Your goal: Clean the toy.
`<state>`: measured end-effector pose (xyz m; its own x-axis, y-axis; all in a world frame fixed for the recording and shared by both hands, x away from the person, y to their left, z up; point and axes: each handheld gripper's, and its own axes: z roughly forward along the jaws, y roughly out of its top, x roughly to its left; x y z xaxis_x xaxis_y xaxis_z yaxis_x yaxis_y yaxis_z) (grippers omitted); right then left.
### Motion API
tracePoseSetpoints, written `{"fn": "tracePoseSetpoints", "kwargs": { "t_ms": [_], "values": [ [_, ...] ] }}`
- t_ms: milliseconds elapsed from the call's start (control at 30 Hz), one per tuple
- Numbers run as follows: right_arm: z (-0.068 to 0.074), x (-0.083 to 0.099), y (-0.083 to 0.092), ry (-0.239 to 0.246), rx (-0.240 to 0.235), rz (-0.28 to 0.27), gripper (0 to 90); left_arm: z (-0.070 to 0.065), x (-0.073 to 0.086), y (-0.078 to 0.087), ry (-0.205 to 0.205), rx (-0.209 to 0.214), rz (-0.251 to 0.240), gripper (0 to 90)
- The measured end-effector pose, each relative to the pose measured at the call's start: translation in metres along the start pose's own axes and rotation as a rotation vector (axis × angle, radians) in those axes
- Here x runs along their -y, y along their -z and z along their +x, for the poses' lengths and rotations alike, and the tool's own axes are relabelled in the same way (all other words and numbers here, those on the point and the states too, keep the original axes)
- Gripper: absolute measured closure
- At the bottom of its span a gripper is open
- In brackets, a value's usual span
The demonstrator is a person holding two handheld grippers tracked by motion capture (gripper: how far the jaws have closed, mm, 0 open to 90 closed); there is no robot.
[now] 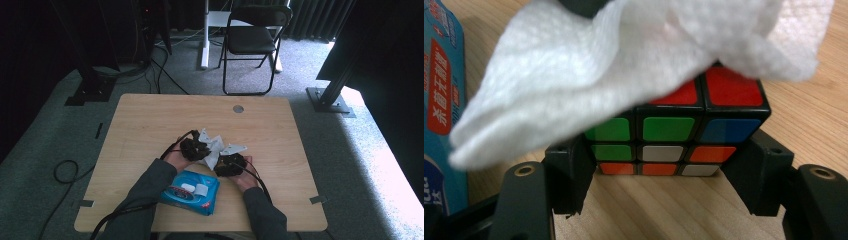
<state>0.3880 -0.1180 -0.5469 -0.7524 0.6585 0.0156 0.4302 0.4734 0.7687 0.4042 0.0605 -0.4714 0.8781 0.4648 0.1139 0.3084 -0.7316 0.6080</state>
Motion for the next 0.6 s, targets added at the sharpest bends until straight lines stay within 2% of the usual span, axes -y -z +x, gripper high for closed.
{"fn": "tracePoseSetpoints", "kwargs": {
  "t_ms": [233,400,467,600],
  "values": [
    [0.0000,-0.0001,-0.0004,0.004,0.001,0.002,34.0,-0.0065,-0.0035,-0.0022,-0.021,0.059,-0.012,86.1],
    [0.0001,-0.0001,-0.0004,0.005,0.001,0.003,34.0,-0.0056,-0.0032,-0.0030,-0.013,0.086,-0.022,86.2],
    [0.0000,-0.0001,-0.0004,0.003,0.001,0.002,34.0,-0.0049,-0.0021,-0.0029,-0.015,0.081,-0.030,86.2],
    [0.0000,-0.0002,-0.0006,0.003,0.001,0.002,34.0,-0.0035,-0.0008,-0.0017,-0.020,0.040,-0.027,86.5]
  ]
}}
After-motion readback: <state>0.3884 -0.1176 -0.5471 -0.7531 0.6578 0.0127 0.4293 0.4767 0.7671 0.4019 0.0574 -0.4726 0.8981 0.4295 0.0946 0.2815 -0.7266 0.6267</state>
